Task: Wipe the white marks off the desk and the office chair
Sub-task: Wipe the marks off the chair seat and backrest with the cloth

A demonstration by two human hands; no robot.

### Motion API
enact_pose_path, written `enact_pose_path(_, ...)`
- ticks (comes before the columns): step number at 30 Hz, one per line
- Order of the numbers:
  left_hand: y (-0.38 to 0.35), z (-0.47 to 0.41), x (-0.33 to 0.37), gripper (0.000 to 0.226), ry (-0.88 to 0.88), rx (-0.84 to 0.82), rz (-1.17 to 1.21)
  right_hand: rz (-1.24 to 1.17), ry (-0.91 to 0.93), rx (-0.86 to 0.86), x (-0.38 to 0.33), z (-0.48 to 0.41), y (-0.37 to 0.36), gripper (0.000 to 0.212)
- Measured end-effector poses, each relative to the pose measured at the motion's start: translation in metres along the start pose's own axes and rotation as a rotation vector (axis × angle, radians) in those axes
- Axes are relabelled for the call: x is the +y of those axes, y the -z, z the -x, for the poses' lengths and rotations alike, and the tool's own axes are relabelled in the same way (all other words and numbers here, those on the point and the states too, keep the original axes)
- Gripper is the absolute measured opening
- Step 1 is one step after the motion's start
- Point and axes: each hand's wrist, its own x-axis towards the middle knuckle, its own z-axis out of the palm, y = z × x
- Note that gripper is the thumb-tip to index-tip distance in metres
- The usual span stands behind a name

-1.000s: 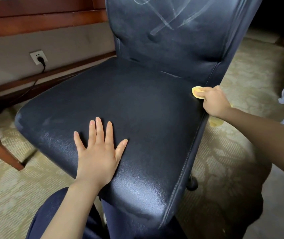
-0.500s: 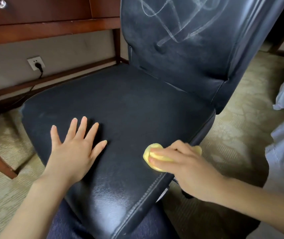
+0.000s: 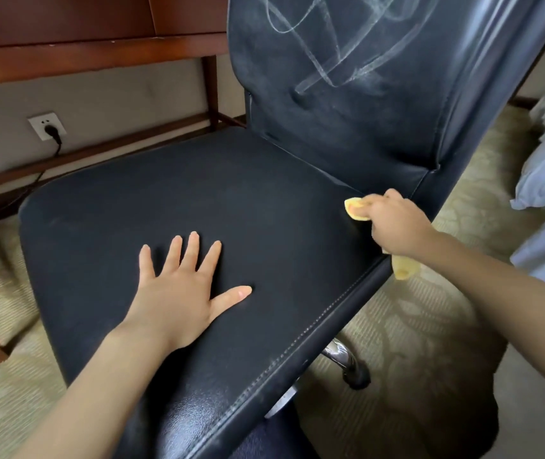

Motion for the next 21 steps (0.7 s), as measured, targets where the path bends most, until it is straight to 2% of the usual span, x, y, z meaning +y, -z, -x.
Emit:
enact_pose_path(2,-0.001,-0.001,-0.002,0.104,-0.006,0.011,0.001,-0.098,-0.117,-0.029,-0.005,-0.023,0.000,0.044)
enact_pose_path(6,-0.003,-0.002,-0.002,0.109,-0.018,0.049,-0.011,-0.044,-0.058,0.023,-0.028,-0.065,0.005,0.026)
enact_pose_path(12,-0.006,-0.003,-0.001,0.110,-0.029,0.120,-0.050,0.015,0.009,-0.032,-0.064,-0.133,0.003,0.020)
enact_pose_path(15,-0.010,-0.003,0.000,0.108,-0.028,0.140,-0.078,-0.001,0.017,-0.075,-0.071,-0.161,0.000,0.023)
enact_pose_path(19,-0.013,-0.003,0.002,0.106,-0.013,0.147,-0.111,-0.038,-0.011,-0.090,-0.072,-0.171,-0.003,0.028)
enact_pose_path(21,-0.014,-0.003,0.002,0.107,-0.010,0.142,-0.124,-0.058,-0.001,-0.075,-0.066,-0.164,-0.006,0.023)
